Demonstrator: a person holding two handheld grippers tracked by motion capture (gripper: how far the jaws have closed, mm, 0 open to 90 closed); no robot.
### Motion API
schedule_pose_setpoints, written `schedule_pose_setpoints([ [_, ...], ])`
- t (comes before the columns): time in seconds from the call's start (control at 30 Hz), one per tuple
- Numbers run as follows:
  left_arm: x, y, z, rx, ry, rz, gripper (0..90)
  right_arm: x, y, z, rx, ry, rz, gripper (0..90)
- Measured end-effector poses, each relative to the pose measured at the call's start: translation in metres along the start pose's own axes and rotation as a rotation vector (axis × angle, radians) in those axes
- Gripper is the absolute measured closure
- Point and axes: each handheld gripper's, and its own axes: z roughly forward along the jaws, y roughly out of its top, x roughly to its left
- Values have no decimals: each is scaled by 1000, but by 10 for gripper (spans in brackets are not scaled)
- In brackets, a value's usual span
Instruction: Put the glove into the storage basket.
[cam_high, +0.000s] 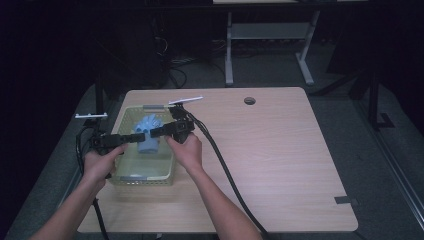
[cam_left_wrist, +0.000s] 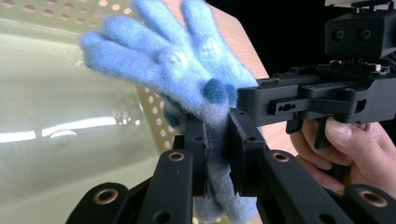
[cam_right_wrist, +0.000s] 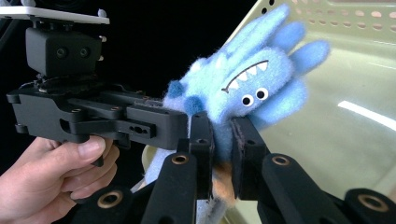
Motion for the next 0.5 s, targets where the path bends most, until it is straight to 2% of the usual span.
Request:
schedule_pose_setpoints([
  [0.07, 5, 0, -1, 4, -2, -14, 786, 0, 0, 3, 3, 6, 9, 804],
  [0.5, 19, 1, 0, 32, 34, -21, 786, -7, 0, 21, 17, -3, 22, 803],
])
